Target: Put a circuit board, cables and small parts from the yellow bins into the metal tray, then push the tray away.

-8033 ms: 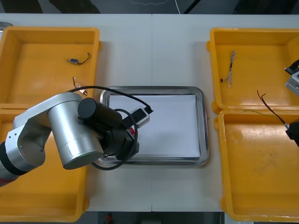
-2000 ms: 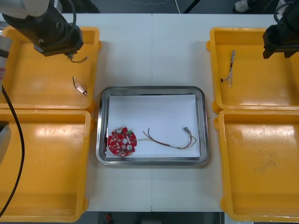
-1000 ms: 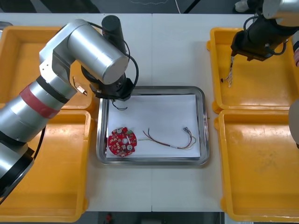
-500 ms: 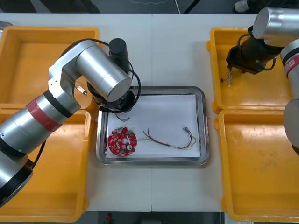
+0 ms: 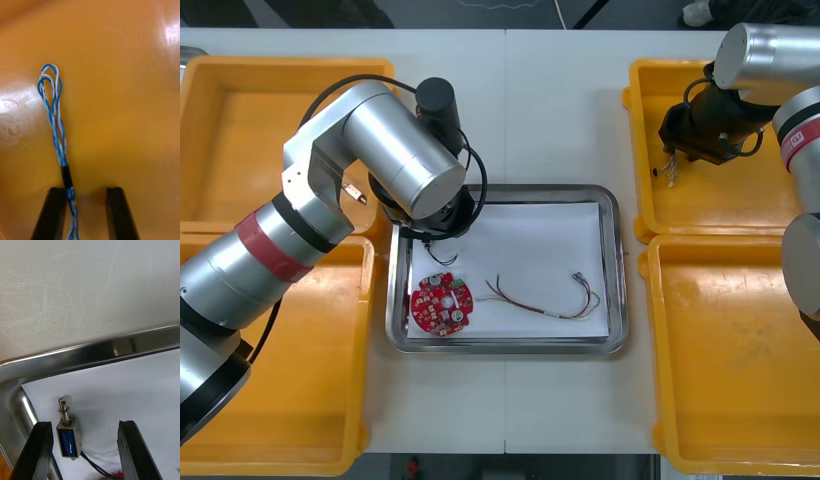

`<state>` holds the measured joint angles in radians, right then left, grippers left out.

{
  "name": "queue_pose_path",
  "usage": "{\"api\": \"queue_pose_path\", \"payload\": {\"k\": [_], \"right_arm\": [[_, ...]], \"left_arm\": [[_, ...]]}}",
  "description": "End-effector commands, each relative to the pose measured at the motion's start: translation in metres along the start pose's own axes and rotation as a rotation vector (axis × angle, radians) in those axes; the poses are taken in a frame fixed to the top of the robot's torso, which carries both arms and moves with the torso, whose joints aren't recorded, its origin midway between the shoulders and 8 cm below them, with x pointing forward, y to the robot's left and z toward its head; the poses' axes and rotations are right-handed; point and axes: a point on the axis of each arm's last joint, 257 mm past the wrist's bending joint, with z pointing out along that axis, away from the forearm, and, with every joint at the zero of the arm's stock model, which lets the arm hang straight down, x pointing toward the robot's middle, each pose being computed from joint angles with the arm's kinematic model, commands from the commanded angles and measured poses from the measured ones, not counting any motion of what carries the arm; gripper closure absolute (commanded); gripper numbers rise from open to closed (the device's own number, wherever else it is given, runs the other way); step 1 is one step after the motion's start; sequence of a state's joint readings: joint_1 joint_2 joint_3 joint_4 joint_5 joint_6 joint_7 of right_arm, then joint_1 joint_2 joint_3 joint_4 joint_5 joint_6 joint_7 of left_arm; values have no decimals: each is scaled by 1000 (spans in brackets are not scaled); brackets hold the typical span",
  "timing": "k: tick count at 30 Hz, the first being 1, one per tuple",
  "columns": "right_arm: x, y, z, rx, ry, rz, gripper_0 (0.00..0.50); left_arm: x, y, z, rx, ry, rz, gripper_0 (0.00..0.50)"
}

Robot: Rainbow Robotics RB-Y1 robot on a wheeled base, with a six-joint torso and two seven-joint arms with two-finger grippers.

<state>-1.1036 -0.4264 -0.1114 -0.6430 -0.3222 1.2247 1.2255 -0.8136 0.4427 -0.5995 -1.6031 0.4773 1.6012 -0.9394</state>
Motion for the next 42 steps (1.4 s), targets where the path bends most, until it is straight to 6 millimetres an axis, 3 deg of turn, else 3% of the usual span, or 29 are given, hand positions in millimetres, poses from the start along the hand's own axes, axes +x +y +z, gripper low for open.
{"api": "queue_pose_path", "payload": {"k": [1,6,9,17,26,32,35,40,42], "right_arm": [[2,8,2,-4,-9,-11,500],[0,7,1,5,-14,-18,500],[-7,5,-11,16,-18,-29,500],[-13,-4,-78,90,29,-82,500],[9,-13,-145,143,60,-151,500],[-1,25,-182,21,-80,-257,500],[7,45,-198,-57,-126,-326,500],[36,63,-207,-146,-141,-464,500],[56,71,-209,-153,-143,-604,500]], "left_arm": [[-12,-11,-32,38,-42,-95,0],[-24,8,-61,53,-65,-126,0],[-33,29,-81,59,-73,-183,0],[-52,99,-117,31,-77,-351,0],[-71,152,-120,14,-43,-535,0],[-84,170,-109,17,-11,-640,0],[-88,179,-102,27,8,-705,0],[-89,189,-95,41,41,-789,0],[-88,196,-93,38,55,-824,0]]}}
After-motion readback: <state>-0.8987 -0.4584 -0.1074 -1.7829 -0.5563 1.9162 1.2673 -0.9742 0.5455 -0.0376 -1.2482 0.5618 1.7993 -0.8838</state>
